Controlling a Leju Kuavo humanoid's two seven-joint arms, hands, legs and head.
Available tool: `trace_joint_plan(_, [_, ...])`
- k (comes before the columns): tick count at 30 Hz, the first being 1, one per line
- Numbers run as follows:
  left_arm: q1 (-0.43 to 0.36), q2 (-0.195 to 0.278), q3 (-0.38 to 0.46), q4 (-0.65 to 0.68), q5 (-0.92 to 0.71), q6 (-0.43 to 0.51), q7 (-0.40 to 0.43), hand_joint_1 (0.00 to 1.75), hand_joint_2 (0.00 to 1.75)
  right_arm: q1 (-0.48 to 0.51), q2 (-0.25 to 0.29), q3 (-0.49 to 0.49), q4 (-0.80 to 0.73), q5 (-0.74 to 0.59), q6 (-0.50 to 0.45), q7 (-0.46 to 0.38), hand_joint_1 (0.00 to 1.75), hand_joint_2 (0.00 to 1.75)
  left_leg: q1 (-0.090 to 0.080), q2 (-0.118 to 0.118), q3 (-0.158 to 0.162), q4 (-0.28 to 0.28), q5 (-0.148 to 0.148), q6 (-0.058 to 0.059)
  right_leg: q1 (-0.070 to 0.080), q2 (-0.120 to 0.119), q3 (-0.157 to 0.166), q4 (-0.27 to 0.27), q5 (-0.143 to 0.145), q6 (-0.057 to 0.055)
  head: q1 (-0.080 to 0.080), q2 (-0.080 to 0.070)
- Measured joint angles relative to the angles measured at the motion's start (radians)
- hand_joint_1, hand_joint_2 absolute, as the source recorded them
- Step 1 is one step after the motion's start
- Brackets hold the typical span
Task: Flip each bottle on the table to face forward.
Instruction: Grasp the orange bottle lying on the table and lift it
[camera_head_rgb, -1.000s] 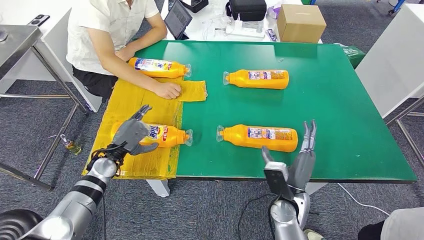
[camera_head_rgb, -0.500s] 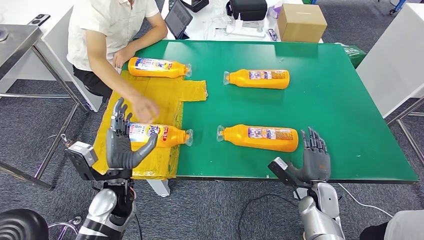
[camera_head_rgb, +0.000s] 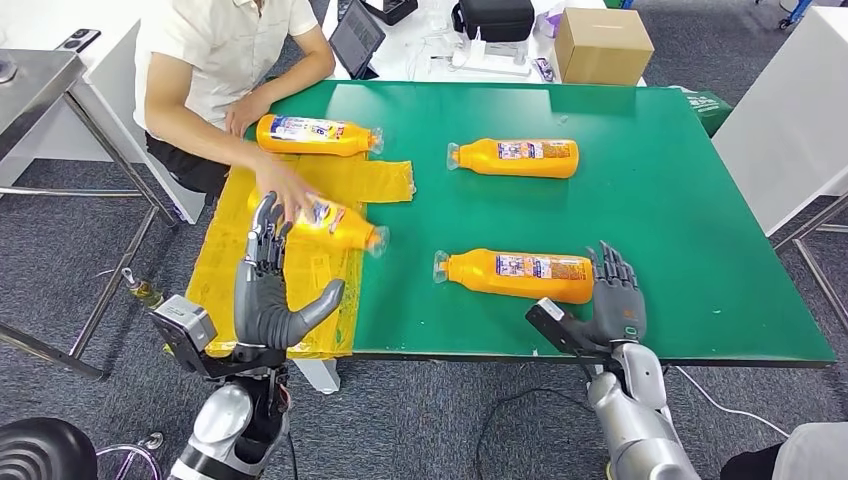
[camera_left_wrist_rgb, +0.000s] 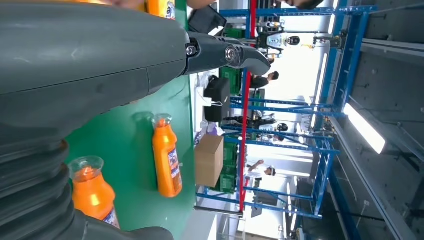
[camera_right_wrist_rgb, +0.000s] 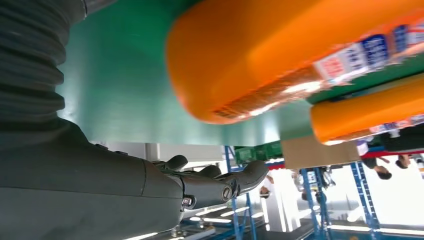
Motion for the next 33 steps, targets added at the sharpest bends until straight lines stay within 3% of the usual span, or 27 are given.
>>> trace_joint_plan(21, [-0.02,0.0,-0.029,0.0,0.064,-0.019,0.017,0.0,1.75,-0.055,-0.003,0.102,0.054,-0.01,0.002,0.034,0.0,1.75,0.0,0.0,0.0,0.0,0.0,0.0,0.0,0.0,0.0,0.0,0.0,0.0,0.0,0.0])
trace_joint_plan(23, [-0.02,0.0,-0.031,0.0,0.067,-0.018,0.018,0.0,1.75,-0.065,-0.005,0.108,0.073,-0.02,0.035,0.052,0.0,1.75,0.0,0.0,0.0,0.0,0.0,0.0,0.0,0.0,0.0,0.0,0.0,0.0,0.0,0.0])
trace_joint_plan(25, [-0.022,0.0,-0.033,0.0,0.085,-0.023,0.027,0.0,1.75,-0.086,-0.014,0.124,0.109,-0.044,0.128,0.086,0.02,1.75,0.0,0.0,0.0,0.0,0.0,0.0,0.0,0.0,0.0,0.0,0.0,0.0,0.0,0.0])
trace_joint_plan(29, [-0.029,0.0,-0.038,0.004,0.15,-0.062,0.066,0.0,1.75,-0.135,-0.041,0.163,0.168,-0.085,0.295,0.14,1.53,1.75,0.0,0.001,0.003,0.0,0.0,0.0,0.0,0.0,0.001,0.0,0.0,0.0,0.0,0.0])
trace_joint_plan(31, [-0.038,-0.001,-0.042,0.008,0.163,-0.072,0.073,0.0,1.75,-0.156,-0.054,0.179,0.192,-0.091,0.334,0.158,1.65,1.75,0.0,0.001,0.005,0.0,0.0,0.0,0.0,0.001,0.003,-0.001,0.0,0.0,0.0,0.0])
trace_joint_plan(33, [-0.048,-0.001,-0.047,0.012,0.167,-0.074,0.076,0.0,1.75,-0.173,-0.066,0.19,0.21,-0.097,0.356,0.173,1.66,1.75,0.0,0.001,0.007,0.0,0.0,0.0,0.0,0.001,0.005,-0.001,0.0,0.0,0.0,0.0])
